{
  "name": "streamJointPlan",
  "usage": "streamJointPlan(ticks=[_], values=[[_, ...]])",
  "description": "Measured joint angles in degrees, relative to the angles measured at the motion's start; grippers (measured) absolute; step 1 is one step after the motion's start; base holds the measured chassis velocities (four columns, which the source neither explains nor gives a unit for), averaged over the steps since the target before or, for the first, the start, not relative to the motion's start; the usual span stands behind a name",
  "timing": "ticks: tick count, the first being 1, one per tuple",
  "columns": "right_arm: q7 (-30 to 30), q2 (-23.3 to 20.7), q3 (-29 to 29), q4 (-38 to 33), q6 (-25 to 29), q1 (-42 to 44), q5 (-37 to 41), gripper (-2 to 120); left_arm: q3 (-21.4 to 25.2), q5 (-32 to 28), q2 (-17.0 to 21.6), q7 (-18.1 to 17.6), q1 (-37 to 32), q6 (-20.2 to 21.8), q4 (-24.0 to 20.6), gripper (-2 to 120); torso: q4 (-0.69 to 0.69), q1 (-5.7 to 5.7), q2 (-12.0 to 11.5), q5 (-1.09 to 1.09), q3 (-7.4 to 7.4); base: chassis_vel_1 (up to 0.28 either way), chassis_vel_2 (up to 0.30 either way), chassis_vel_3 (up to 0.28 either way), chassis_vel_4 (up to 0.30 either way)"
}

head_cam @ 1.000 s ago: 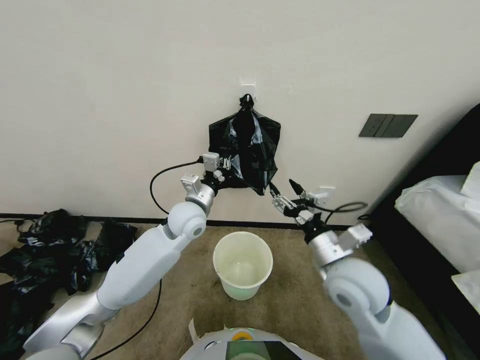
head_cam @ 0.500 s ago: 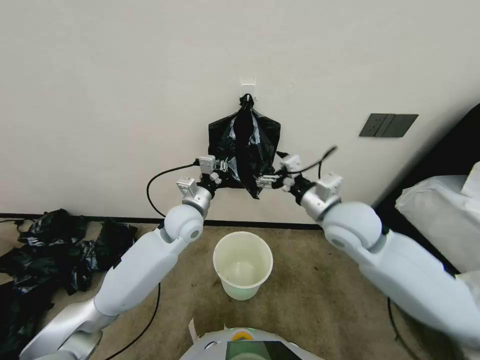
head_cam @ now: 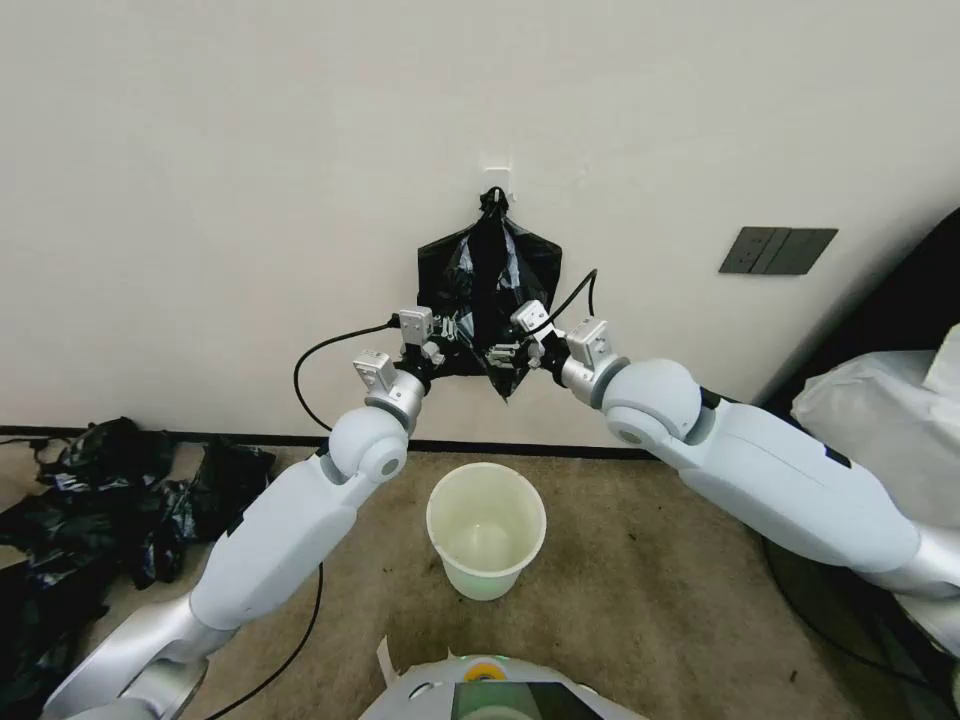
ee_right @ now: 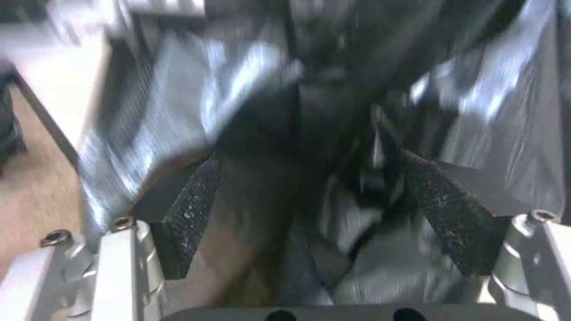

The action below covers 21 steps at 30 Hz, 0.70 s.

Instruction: Place a trash bag onto the trash bin.

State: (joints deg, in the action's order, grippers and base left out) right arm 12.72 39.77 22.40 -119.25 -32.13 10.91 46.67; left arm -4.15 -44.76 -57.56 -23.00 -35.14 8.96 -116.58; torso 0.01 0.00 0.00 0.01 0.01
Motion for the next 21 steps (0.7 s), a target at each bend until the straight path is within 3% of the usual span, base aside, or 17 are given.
streamJointPlan(ticks=[12,15,20,21], values=[[-0.7,-2.53,6.61,1.1,-1.62,-5.66,-1.86,78,0.04,-0.01,-0.43,0.19,-0.04,0.05,-0.59,0,-0.01,0.0,0.0,-0.01,0.0,0.0,0.0,0.0,0.0],[-2.1,-3.06,12.75,0.33,-3.63,-11.76,-6.16,70,-0.02,-0.05,-0.52,0.2,0.12,0.09,-0.77,0,0.0,0.0,0.0,-0.01,-0.01,0.0,0.0,0.0,0.0],[-1.27,-2.56,16.94,0.14,-7.04,-16.11,-5.73,69,-0.07,-0.09,-0.81,0.19,0.22,0.1,-0.84,0,-0.01,0.0,0.0,-0.03,-0.01,0.0,0.0,0.0,0.0],[1.14,-1.87,19.36,0.79,-8.34,-18.21,-4.25,69,-0.14,-0.1,-1.01,0.18,0.32,0.11,-0.84,0,-0.02,0.0,0.0,-0.02,-0.01,0.0,0.0,0.0,0.0]])
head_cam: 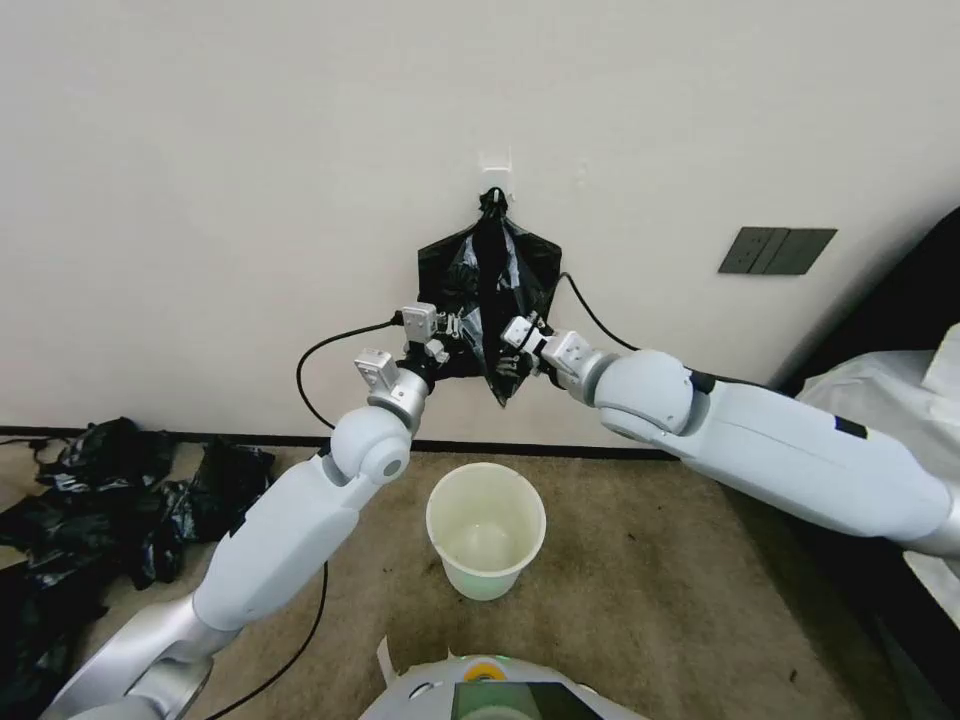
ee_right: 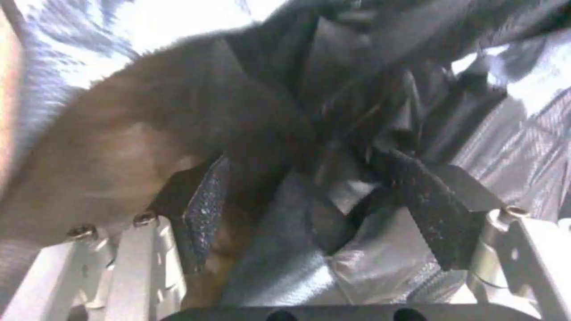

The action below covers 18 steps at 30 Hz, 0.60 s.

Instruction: Place a trash bag onto the trash bin.

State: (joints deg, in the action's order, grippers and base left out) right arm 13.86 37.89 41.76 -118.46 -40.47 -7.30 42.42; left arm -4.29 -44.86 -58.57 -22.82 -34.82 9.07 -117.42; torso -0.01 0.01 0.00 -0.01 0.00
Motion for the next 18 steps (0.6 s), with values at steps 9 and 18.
streamJointPlan(ticks=[9,18], values=[[4.06,0.41,5.18,3.31,-0.44,-3.17,3.02,57,-0.02,-0.03,-0.4,-0.14,0.22,0.03,-0.23,0,0.01,0.0,0.0,0.01,0.0,0.0,0.0,0.0,0.0],[5.38,-1.05,5.6,3.66,-0.38,-2.11,3.1,25,0.03,-0.1,-0.62,-0.3,0.26,0.03,-0.39,0,0.01,-0.01,0.0,0.01,0.0,0.0,0.0,0.0,0.0]])
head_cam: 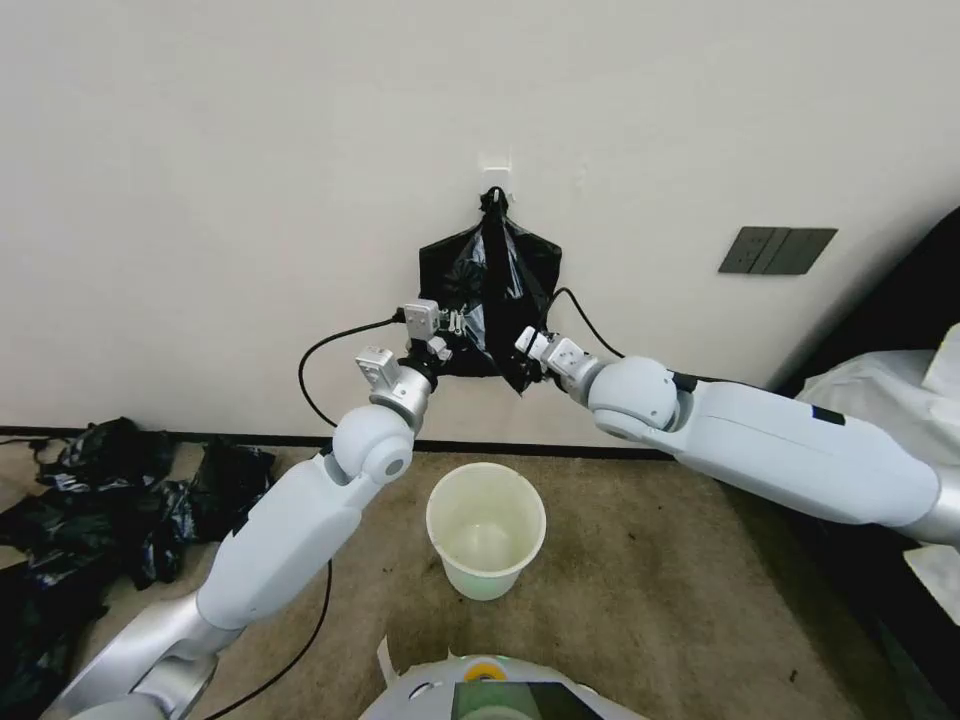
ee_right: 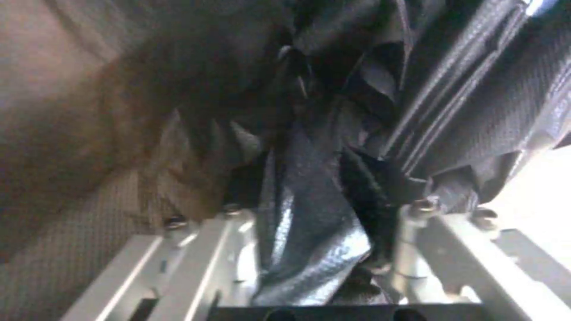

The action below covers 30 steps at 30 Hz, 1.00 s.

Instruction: Place a trash bag onto the trash bin.

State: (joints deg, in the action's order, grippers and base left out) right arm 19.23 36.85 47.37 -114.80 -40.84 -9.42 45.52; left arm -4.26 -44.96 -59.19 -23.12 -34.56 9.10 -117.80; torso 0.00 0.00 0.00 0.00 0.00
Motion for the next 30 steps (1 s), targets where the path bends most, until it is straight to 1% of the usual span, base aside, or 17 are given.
streamJointPlan(ticks=[1,3,5,6,8,12,15,16,18,19,21,22,23,25,26,28,30], values=[[0.36,0.09,-0.3,0.09,0.02,0.1,-0.02,19,0.0,0.0,-0.03,-0.02,0.0,0.0,-0.01,0,0.0,0.0,0.0,-0.01,0.0,0.0,0.0,0.0,0.0],[0.54,0.17,-0.5,0.09,0.04,0.17,-0.05,16,0.01,0.0,-0.03,-0.04,-0.05,0.0,-0.04,0,0.0,0.0,0.0,0.0,0.0,0.0,0.0,0.0,0.0],[0.9,0.28,-1.1,-0.06,0.09,0.58,-0.22,6,0.18,0.0,0.11,-0.05,-0.35,0.0,-0.13,0,0.0,0.0,0.0,-0.01,0.0,0.0,0.0,0.0,0.0],[0.9,0.28,-1.1,-0.06,0.09,0.58,-0.22,6,0.18,0.0,0.11,-0.05,-0.35,0.0,-0.13,0,0.0,0.0,0.0,-0.01,0.0,0.0,0.0,0.0,0.0],[1.2,0.3,-1.76,-0.28,0.12,1.06,-0.32,0,0.46,0.0,0.41,-0.05,-0.65,0.0,-0.16,0,0.0,0.0,0.0,0.0,0.0,0.0,0.0,0.0,0.0],[1.67,0.26,-3.42,-0.65,0.17,2.38,-0.36,0,0.99,-0.01,0.77,-0.05,-1.11,-0.02,-0.16,0,-0.01,0.0,0.0,-0.01,0.0,0.0,0.0,0.0,0.0],[2.16,0.33,-6.37,-1.18,0.35,4.65,-0.2,0,1.29,-0.01,0.94,-0.05,-1.53,-0.03,-0.21,0,0.0,0.0,0.0,-0.02,0.0,0.0,0.0,0.0,0.0],[2.44,0.48,-8.33,-1.7,0.79,6.34,0.17,0,1.43,-0.01,1.05,-0.05,-1.82,-0.05,-0.33,0,0.0,0.0,0.0,-0.01,0.0,0.0,0.0,0.0,0.0],[3.46,0.65,-12.88,-3.1,3.82,10.34,1.61,0,1.81,-0.01,1.2,-0.04,-2.51,-0.1,-0.59,0,-0.01,0.0,0.0,-0.01,0.0,0.0,0.0,0.0,0.0],[3.46,0.65,-12.88,-3.1,3.82,10.34,1.61,0,1.81,-0.01,1.2,-0.04,-2.51,-0.1,-0.59,0,-0.01,0.0,0.0,-0.01,0.0,0.0,0.0,0.0,0.0],[4.06,0.58,-19.24,-5.36,8.44,15.57,3.72,0,2.41,0.0,1.38,-0.04,-3.42,-0.19,-0.83,1,0.0,0.0,0.0,0.0,0.0,0.0,0.0,0.0,0.0],[4.23,0.53,-21.37,-6.15,10.29,17.34,4.41,0,2.65,0.0,1.45,-0.04,-3.84,-0.22,-1.01,3,0.0,0.0,0.0,-0.01,0.0,0.0,0.0,0.0,0.0],[4.23,0.53,-21.37,-6.15,10.29,17.34,4.41,0,2.65,0.0,1.45,-0.04,-3.84,-0.22,-1.01,3,0.0,0.0,0.0,-0.01,0.0,0.0,0.0,0.0,0.0],[4.48,0.66,-27.72,-7.78,15.84,22.72,6.03,0,3.05,0.0,1.5,-0.04,-4.77,-0.28,-1.69,5,0.0,0.0,0.0,0.0,0.0,0.0,0.0,0.0,0.0],[4.48,0.66,-27.72,-7.78,15.84,22.72,6.03,0,3.05,0.0,1.5,-0.04,-4.77,-0.28,-1.69,5,0.0,0.0,0.0,0.0,0.0,0.0,0.0,0.0,0.0],[5.26,1.13,-32.78,-9.22,18.99,26.88,9.44,0,3.26,0.0,1.48,-0.05,-5.69,-0.29,-2.58,5,0.01,0.0,0.0,0.0,0.0,0.0,0.0,0.0,0.0],[5.59,1.37,-36.34,-10.66,22.55,31.18,11.3,0,3.55,0.01,1.61,-0.09,-6.58,-0.29,-3.59,5,0.0,0.0,0.0,-0.01,0.0,0.0,0.0,0.0,0.0]])
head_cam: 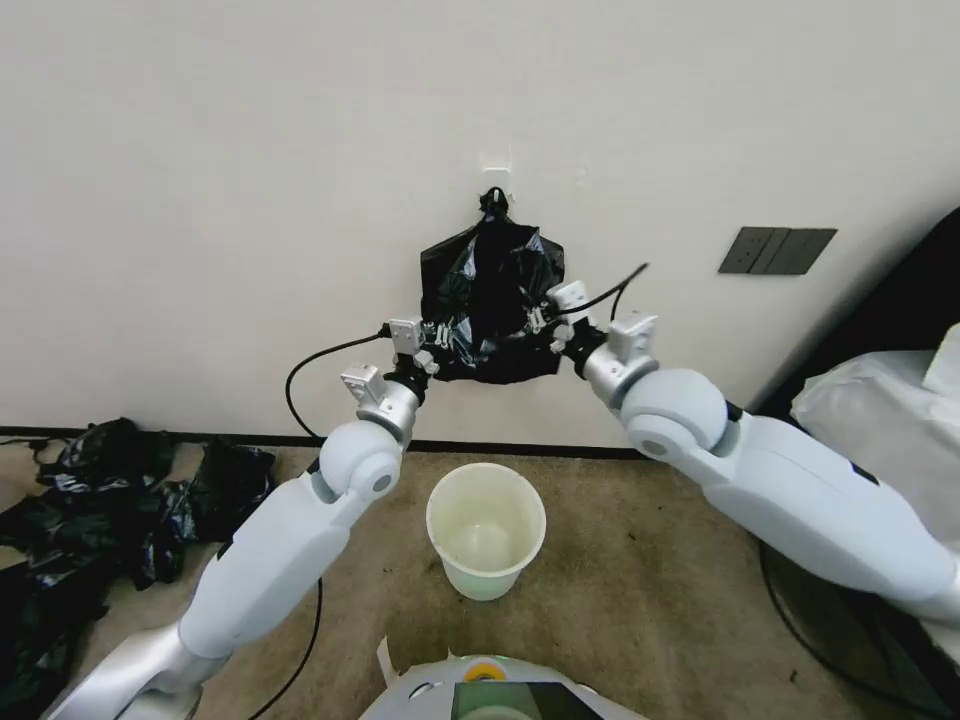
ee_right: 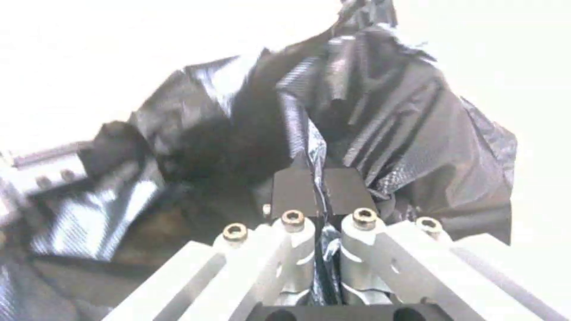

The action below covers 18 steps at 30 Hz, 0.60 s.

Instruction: Place a trash bag onto the trash bin.

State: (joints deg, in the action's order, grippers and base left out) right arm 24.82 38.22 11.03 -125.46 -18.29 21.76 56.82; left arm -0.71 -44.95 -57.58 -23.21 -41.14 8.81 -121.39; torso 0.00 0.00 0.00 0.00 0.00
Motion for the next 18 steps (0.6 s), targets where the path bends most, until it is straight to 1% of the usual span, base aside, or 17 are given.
streamJointPlan(ticks=[1,4,5,7,8,9,11,13,14,15,18], values=[[0.0,0.0,0.0,0.0,0.0,0.0,0.0,0,0.0,0.0,0.0,0.0,0.0,0.0,0.0,5,0.0,0.0,0.0,0.0,0.0,0.0,0.0,0.0,0.0],[-0.07,0.95,-5.13,-3.21,4.04,8.19,0.3,0,0.65,0.03,0.74,-0.16,-2.04,-0.11,-2.16,6,0.01,0.0,0.0,0.01,0.0,0.0,0.0,0.0,0.0],[-0.07,0.95,-5.13,-3.21,4.04,8.19,0.3,0,0.65,0.03,0.74,-0.16,-2.04,-0.11,-2.16,6,0.01,0.0,0.0,0.01,0.0,0.0,0.0,0.0,0.0],[-0.14,2.51,-8.8,-5.79,4.95,14.43,-0.01,0,1.22,0.11,1.35,-0.19,-3.85,-0.17,-3.99,7,0.01,0.0,0.0,0.0,0.0,0.0,0.0,0.0,0.0],[-0.16,3.05,-9.79,-6.41,5.03,16.24,-0.24,0,1.45,0.13,1.49,-0.19,-4.35,-0.18,-4.46,6,0.0,0.0,0.0,0.0,0.0,0.0,0.0,0.0,0.0],[-0.16,3.05,-9.79,-6.41,5.03,16.24,-0.24,0,1.45,0.13,1.49,-0.19,-4.35,-0.18,-4.46,6,0.0,0.0,0.0,0.0,0.0,0.0,0.0,0.0,0.0],[-0.22,4.96,-13.01,-8.29,5.1,21.66,-0.84,0,2.44,0.23,1.97,-0.19,-6.68,-0.18,-6.16,6,0.0,0.0,0.0,0.0,-0.01,0.0,0.0,0.0,0.0],[-0.32,6.19,-14.8,-9.27,5.35,24.72,-1.05,0,3.09,0.26,2.23,-0.18,-8.15,-0.19,-7.15,7,0.0,0.0,0.0,0.0,0.0,0.0,0.0,0.0,0.0],[-0.32,6.19,-14.8,-9.27,5.35,24.72,-1.05,0,3.09,0.26,2.23,-0.18,-8.15,-0.19,-7.15,7,0.0,0.0,0.0,0.0,0.0,0.0,0.0,0.0,0.0],[-0.42,7.5,-16.67,-10.12,5.58,27.64,-1.19,0,3.68,0.36,2.64,-0.13,-9.87,-0.23,-8.39,6,0.01,0.0,0.0,0.0,0.0,0.0,0.0,0.0,0.0],[-0.71,9.69,-19.11,-11.09,5.91,31.57,-1.5,0,4.18,1.03,2.96,-0.04,-12.03,-0.36,-9.62,7,-0.01,0.0,0.0,0.0,0.0,0.0,0.0,0.0,0.0]])
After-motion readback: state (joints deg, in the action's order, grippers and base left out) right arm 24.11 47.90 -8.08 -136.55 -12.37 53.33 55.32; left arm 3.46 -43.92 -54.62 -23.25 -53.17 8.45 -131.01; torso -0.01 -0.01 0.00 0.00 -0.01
